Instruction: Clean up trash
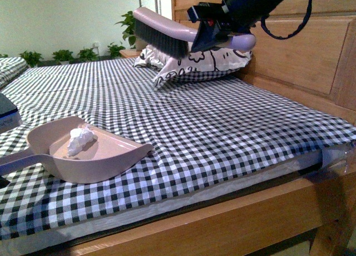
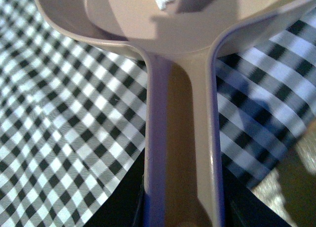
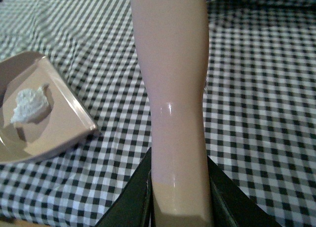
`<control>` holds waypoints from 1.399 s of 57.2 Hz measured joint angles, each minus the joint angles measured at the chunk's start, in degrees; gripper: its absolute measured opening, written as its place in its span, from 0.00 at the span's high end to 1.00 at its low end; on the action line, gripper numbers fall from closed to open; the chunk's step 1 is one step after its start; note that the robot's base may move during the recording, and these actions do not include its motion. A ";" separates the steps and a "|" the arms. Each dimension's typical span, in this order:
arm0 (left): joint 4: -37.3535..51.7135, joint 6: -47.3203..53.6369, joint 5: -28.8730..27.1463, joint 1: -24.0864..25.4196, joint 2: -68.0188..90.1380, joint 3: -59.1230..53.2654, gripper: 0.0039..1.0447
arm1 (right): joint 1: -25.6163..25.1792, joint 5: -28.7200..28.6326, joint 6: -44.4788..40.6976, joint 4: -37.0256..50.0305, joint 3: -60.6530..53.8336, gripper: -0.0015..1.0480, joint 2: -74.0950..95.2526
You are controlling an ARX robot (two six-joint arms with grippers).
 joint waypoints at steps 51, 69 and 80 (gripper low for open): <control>20.87 -26.08 -28.68 -12.59 -49.22 -26.12 0.75 | -13.00 -2.03 17.46 20.20 -43.41 0.81 -54.60; 19.65 -25.42 -37.57 -19.98 -62.31 -34.40 0.75 | -9.70 4.37 20.09 20.28 -47.60 0.81 -62.16; 19.34 -26.14 -38.16 -20.06 -66.12 -36.65 0.75 | -7.26 11.52 17.14 20.72 -50.12 0.81 -65.09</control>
